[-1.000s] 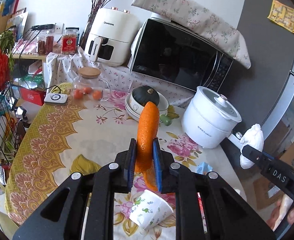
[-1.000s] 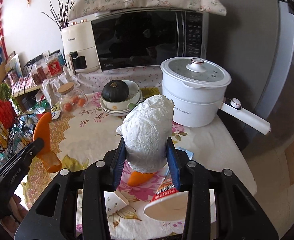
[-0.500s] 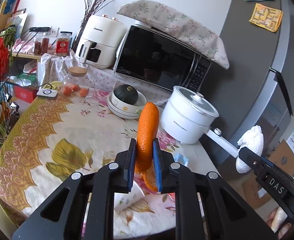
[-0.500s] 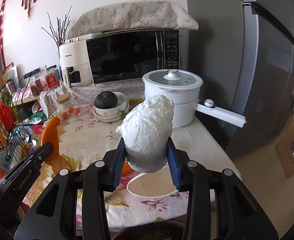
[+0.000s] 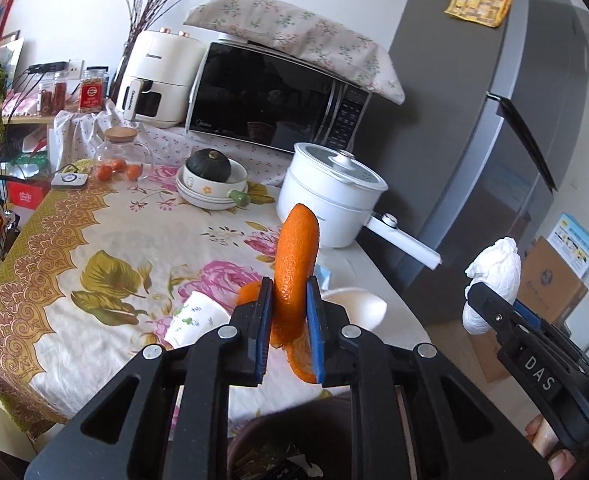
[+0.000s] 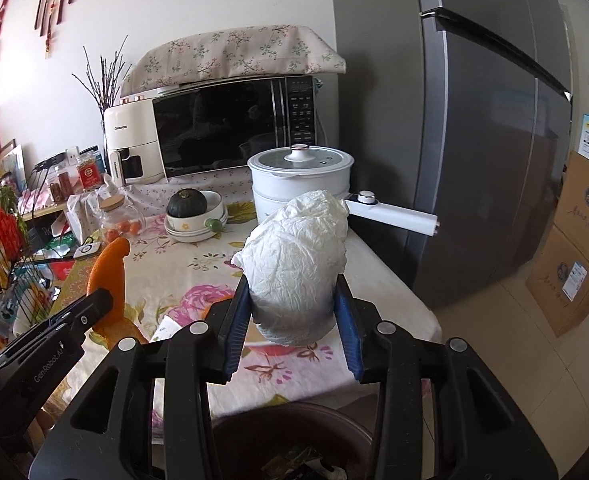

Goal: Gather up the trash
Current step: 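Carry the orange peel and white bag over the brown bin, then open the right tool to drop the white bag into the bin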

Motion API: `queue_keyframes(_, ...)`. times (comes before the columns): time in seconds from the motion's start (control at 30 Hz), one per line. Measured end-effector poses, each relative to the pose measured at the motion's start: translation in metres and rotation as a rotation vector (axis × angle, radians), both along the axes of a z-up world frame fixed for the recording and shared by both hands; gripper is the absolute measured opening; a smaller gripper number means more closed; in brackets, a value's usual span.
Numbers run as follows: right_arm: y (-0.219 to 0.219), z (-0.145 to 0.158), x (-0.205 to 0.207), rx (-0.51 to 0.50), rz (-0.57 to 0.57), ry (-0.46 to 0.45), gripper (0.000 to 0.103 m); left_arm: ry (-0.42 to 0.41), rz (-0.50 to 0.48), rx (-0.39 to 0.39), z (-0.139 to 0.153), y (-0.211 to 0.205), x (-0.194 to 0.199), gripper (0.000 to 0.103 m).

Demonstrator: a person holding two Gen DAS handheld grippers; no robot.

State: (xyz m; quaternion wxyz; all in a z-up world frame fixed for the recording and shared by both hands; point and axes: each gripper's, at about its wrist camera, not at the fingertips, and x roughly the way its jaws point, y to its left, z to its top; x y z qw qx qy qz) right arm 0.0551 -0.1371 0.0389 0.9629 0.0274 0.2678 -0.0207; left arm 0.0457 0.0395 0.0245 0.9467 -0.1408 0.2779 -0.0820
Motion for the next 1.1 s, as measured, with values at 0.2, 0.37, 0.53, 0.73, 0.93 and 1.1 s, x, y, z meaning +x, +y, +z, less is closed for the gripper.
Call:
queue_keyframes(0.2, -0.02, -0.018, -0.026, 0.022, -0.029, 0.035, 0.038, 0.025, -0.056, 0.02, -0.008, -0.018, -0.022, 0.017)
queue_keyframes(0.37, -0.033, -0.035, -0.045, 0.035, -0.05, 0.071, 0.039, 0.051, -0.094, 0.056, -0.02, -0.032, -0.038, 0.017)
queue_keyframes(0.53, -0.041, -0.054, -0.063, 0.032, -0.069, 0.115, 0.044, 0.086, -0.133, 0.091, -0.036, -0.043, -0.052, 0.017)
queue_keyframes(0.73, -0.049, -0.075, -0.078, 0.035, -0.085, 0.17, 0.062, 0.1, -0.16, 0.125, -0.045, -0.052, -0.066, 0.017)
queue_keyframes(0.93, -0.058, -0.082, -0.086, 0.059, -0.113, 0.178, 0.078, 0.123, -0.175, 0.138, -0.052, -0.057, -0.071, 0.017)
queue_keyframes(1.1, -0.064, -0.08, -0.091, 0.052, -0.147, 0.159, 0.088, 0.133, -0.196, 0.152, -0.055, -0.063, -0.074, 0.017)
